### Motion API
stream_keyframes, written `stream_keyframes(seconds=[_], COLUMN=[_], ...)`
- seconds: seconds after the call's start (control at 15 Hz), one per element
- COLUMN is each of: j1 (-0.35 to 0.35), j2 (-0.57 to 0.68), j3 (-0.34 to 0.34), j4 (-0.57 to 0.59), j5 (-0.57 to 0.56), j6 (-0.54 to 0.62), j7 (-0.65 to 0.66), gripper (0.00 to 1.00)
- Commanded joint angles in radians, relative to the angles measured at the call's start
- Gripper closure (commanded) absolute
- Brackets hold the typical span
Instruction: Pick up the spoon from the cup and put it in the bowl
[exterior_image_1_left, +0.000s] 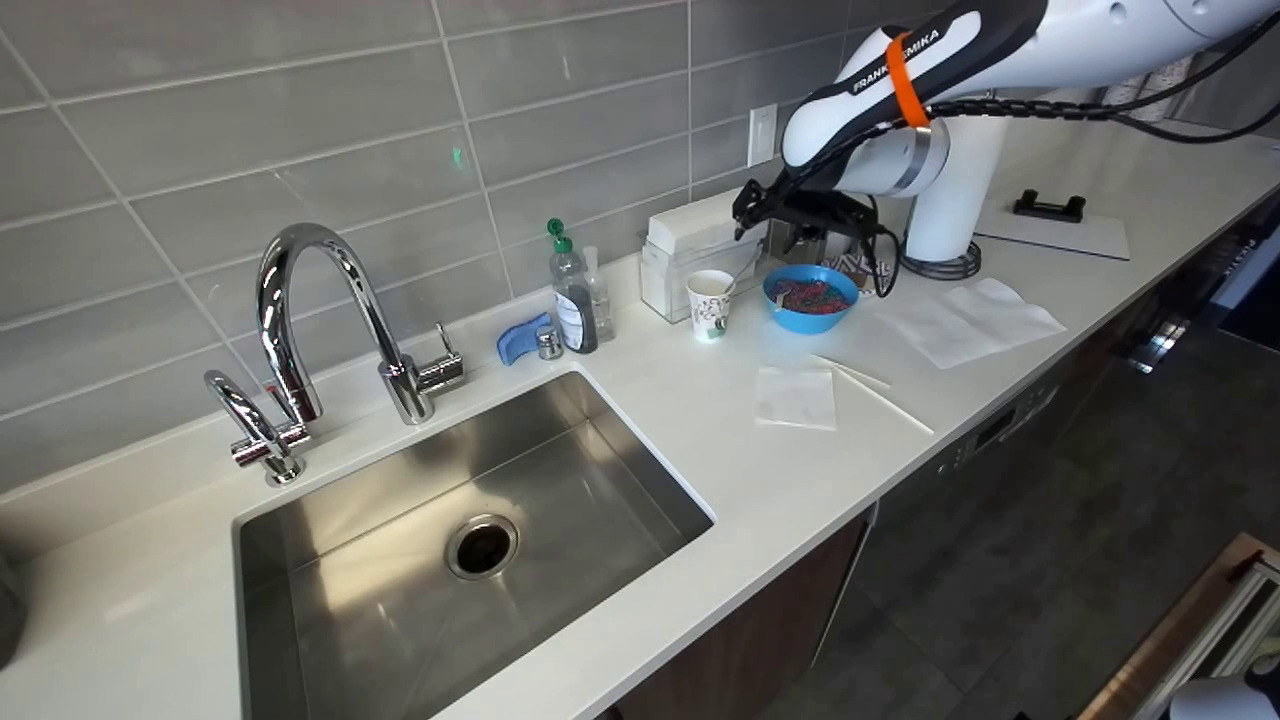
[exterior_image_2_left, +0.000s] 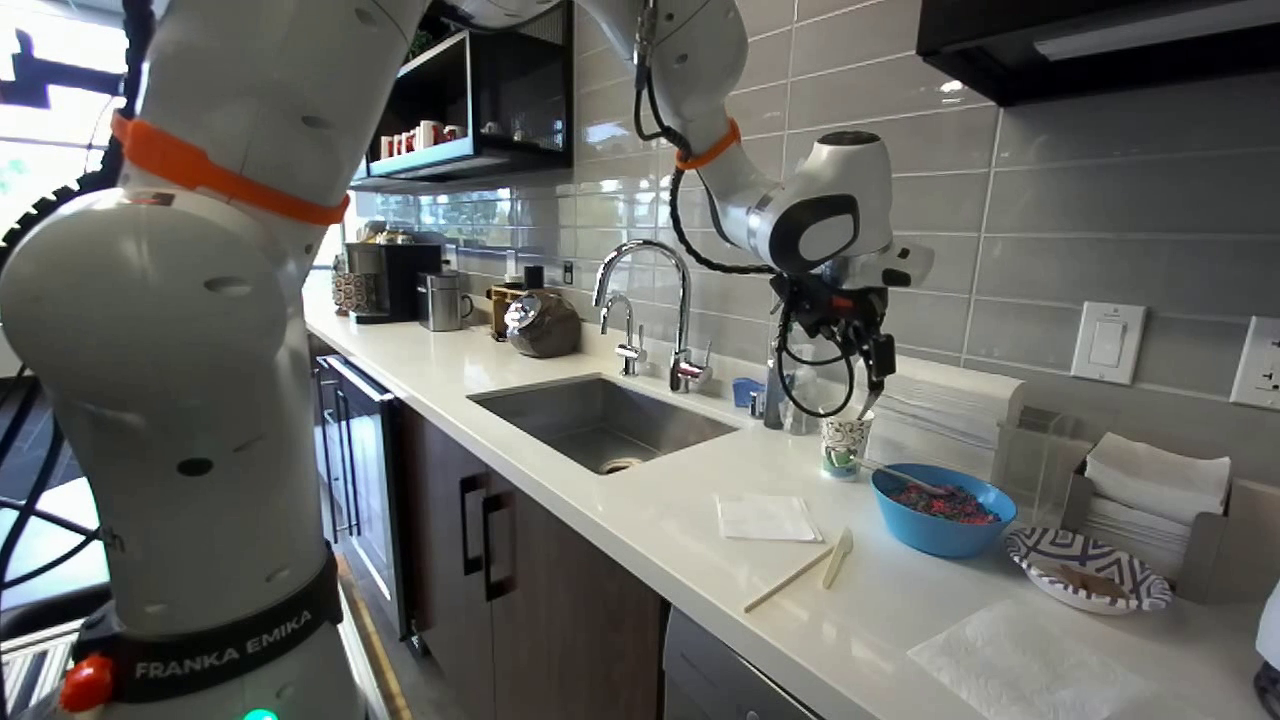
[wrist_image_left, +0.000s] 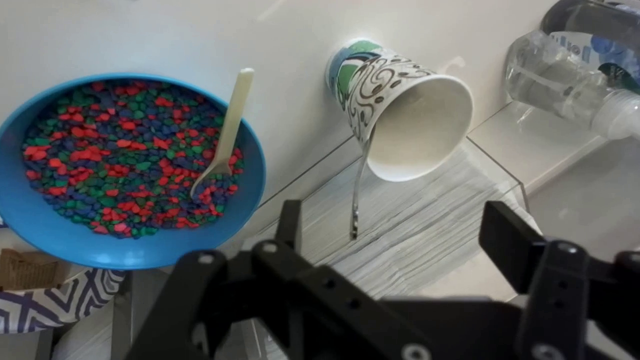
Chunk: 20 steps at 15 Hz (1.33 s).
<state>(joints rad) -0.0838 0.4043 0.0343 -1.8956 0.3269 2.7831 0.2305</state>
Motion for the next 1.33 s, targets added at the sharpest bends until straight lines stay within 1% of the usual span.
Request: stream_keyframes(seconds=[0.0,0.07,0.13,0.27,0.33,0.4,0.47,0.53,0.6,0.8,0.87,1.0,1.07,1.2,1.27], j1=[-0.015,-0.011,-0.006,-0.009,-0.007,-0.008,-0.008,-0.007,-0.008,-0.011,-0.012,-0.011,-0.012,-0.014,-0.013], j2=[0.066,0.073,0.079,0.092,0.097,0.1,0.104,0.107,0.109,0.115,0.115,0.115,0.115,0.115,0.114], j3=[0.018,0.013,0.008,0.013,0.01,0.011,0.011,0.009,0.01,0.016,0.018,0.02,0.022,0.027,0.029], j4=[0.06,0.069,0.074,0.087,0.091,0.093,0.096,0.1,0.103,0.11,0.11,0.109,0.109,0.111,0.111], j5=[0.035,0.027,0.021,0.023,0.018,0.019,0.017,0.014,0.016,0.018,0.018,0.017,0.017,0.018,0.018], j6=[0.031,0.025,0.021,0.024,0.032,0.032,0.034,0.035,0.034,0.035,0.038,0.04,0.04,0.04,0.039], j7=[-0.041,-0.036,-0.026,-0.033,-0.034,-0.036,-0.037,-0.038,-0.039,-0.051,-0.057,-0.066,-0.071,-0.084,-0.087], gripper=[0.25,0.26,0.35,0.44,0.44,0.42,0.45,0.43,0.46,0.48,0.46,0.48,0.47,0.51,0.55])
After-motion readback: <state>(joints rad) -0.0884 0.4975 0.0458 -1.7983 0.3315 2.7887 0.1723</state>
